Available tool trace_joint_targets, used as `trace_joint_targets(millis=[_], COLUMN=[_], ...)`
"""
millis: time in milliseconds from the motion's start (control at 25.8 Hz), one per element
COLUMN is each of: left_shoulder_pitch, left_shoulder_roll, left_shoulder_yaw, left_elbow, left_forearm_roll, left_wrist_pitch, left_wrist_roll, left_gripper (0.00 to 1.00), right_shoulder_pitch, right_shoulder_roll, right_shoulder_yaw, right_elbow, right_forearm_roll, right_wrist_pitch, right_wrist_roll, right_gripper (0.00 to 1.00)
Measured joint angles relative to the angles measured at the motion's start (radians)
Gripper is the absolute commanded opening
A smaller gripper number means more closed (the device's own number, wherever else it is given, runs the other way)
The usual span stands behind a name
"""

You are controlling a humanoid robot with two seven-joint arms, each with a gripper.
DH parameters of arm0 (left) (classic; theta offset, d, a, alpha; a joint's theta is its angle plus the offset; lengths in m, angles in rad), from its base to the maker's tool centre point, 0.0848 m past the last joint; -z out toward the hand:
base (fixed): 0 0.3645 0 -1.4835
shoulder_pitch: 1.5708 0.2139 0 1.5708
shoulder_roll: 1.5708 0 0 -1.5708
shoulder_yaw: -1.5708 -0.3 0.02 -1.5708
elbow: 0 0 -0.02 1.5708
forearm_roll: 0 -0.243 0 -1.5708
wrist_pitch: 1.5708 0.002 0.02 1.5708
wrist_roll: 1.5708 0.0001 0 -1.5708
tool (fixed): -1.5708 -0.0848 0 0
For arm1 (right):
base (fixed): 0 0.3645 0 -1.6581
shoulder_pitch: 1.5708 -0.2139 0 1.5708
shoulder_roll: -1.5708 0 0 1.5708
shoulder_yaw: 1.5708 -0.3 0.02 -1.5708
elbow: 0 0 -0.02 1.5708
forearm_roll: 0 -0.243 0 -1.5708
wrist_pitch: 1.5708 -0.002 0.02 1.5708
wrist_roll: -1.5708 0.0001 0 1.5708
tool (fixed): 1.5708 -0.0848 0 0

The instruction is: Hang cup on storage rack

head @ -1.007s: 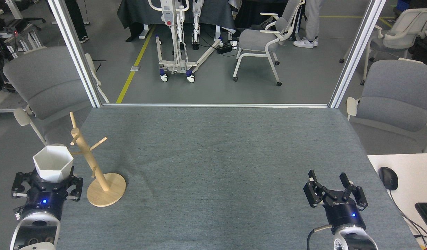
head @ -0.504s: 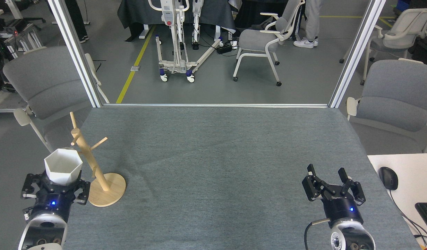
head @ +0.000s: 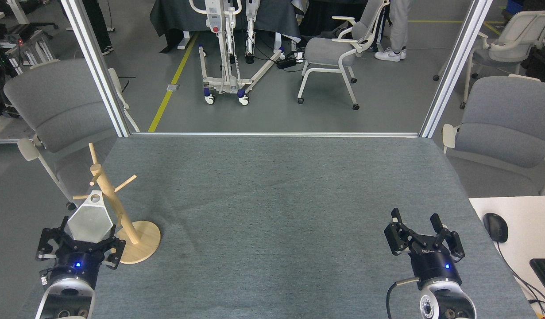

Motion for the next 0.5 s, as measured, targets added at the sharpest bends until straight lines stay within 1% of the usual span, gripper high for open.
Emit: trace_joint_targets(millis=[349, 504], left_shoulder_pitch=[0.068, 0.089], left_shoulder_roll=[-0.002, -0.020], left_shoulder_yaw=[-0.003, -0.004], left_elbow=[0.037, 0.067], left_forearm_roll=[0.007, 0.008], left_wrist_pitch=[-0.008, -0.008], left_wrist_roll=[0.025, 0.055], left_gripper=[0.99, 0.99], right_shoulder_pitch=[-0.001, -0.003], right_shoulder_roll=[0.013, 0.020], right_shoulder_yaw=[0.001, 0.000], right_elbow=[0.001, 0.006], right_forearm_roll=[-0.001, -0.001], right_wrist_pitch=[-0.002, -0.002], right_wrist_roll=[0.001, 0.004], right_gripper=[1.00, 1.00])
